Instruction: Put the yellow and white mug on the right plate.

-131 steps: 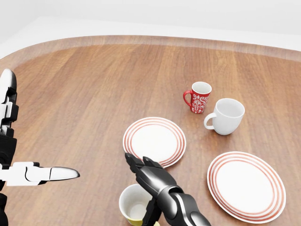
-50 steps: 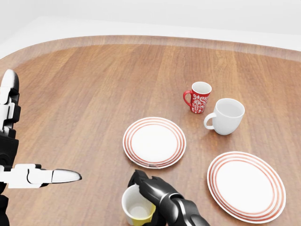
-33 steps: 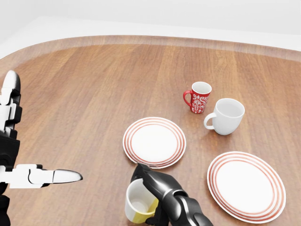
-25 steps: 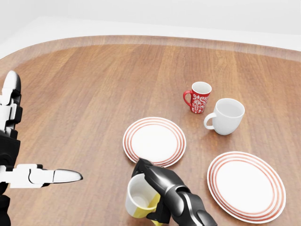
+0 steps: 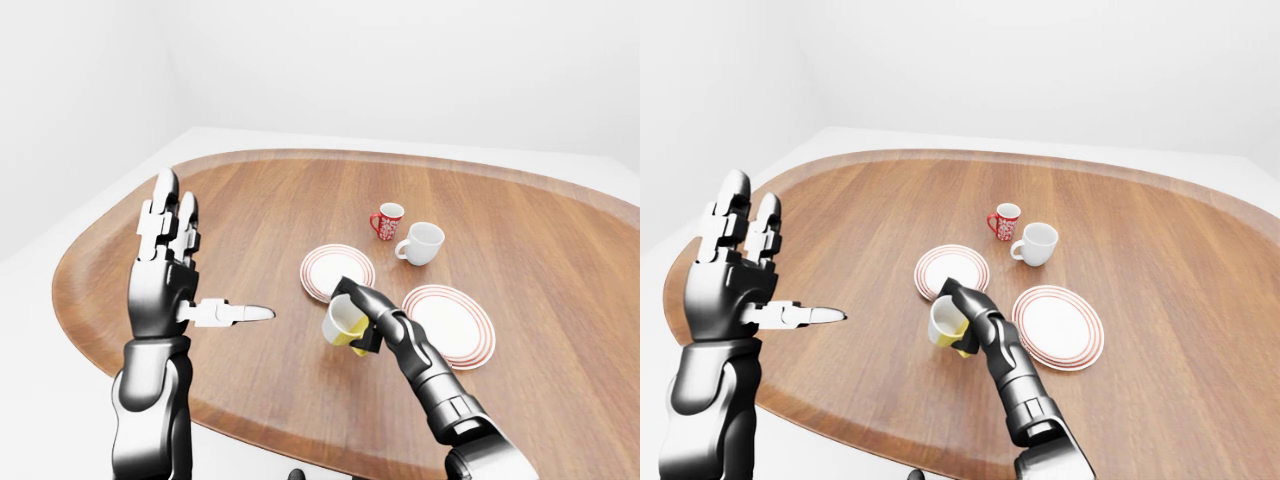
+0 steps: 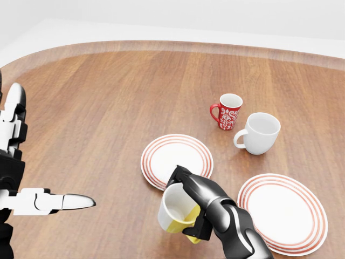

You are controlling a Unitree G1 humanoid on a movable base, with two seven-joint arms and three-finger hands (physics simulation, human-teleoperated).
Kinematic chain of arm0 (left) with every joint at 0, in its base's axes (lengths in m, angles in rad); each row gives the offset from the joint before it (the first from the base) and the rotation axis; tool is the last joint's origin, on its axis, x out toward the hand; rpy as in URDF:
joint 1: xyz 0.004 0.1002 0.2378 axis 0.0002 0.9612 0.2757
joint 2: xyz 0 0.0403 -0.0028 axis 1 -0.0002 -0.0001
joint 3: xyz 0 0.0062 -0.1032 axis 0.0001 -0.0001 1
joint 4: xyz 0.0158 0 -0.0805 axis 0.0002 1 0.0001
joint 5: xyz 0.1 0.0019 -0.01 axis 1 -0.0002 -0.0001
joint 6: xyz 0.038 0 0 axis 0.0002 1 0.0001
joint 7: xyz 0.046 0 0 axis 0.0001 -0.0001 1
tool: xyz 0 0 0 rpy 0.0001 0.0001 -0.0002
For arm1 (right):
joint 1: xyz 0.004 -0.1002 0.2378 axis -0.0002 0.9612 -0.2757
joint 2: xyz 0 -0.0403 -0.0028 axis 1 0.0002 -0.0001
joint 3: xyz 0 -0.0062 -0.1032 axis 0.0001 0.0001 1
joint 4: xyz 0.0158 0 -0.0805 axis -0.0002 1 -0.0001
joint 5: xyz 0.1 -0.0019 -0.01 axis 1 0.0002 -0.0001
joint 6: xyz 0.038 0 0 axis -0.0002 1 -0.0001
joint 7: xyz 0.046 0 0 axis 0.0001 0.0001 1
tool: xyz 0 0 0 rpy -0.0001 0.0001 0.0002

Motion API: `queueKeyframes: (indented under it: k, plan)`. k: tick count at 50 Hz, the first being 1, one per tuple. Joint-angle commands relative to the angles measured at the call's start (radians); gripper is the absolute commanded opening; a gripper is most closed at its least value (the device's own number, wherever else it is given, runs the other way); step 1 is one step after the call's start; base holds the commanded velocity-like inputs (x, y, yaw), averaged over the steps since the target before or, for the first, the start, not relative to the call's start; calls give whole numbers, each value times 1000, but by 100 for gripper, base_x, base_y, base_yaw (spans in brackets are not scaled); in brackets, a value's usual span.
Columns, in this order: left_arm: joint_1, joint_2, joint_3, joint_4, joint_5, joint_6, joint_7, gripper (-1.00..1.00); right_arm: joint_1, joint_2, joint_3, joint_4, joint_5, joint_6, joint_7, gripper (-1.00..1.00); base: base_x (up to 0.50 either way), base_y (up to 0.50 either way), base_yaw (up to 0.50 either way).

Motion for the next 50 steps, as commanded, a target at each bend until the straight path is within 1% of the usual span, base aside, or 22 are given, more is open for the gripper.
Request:
queueKeyframes:
  k: [1, 3, 5, 8, 35, 42, 50]
  plan:
    - [1, 0, -2, 7, 3, 0, -1, 100, -37, -48, -38, 41, 14, -24, -13, -100, 0, 0, 0]
    - [2, -1, -3, 4, 3, 0, 0, 100, -46, -57, -43, 62, 21, -32, -23, -100, 0, 0, 0]
    - [3, -2, -4, 5, 4, 0, -1, 100, -47, -64, -49, 60, 29, -31, -19, -100, 0, 0, 0]
    - [4, -1, -4, -1, 5, 0, 0, 100, -67, -78, -58, 102, 42, -40, -36, -100, 0, 0, 0]
    - [11, -6, -16, 0, 15, 0, -5, 100, -156, -194, -111, 321, 125, -40, -110, -100, 0, 0, 0]
    - [15, -8, -17, -4, 18, 0, -7, 100, -166, -218, -121, 340, 143, -40, -113, -100, 0, 0, 0]
    - [12, -8, -18, 9, 20, 0, -8, 100, -203, -246, -131, 393, 161, -40, -121, -100, 0, 0, 0]
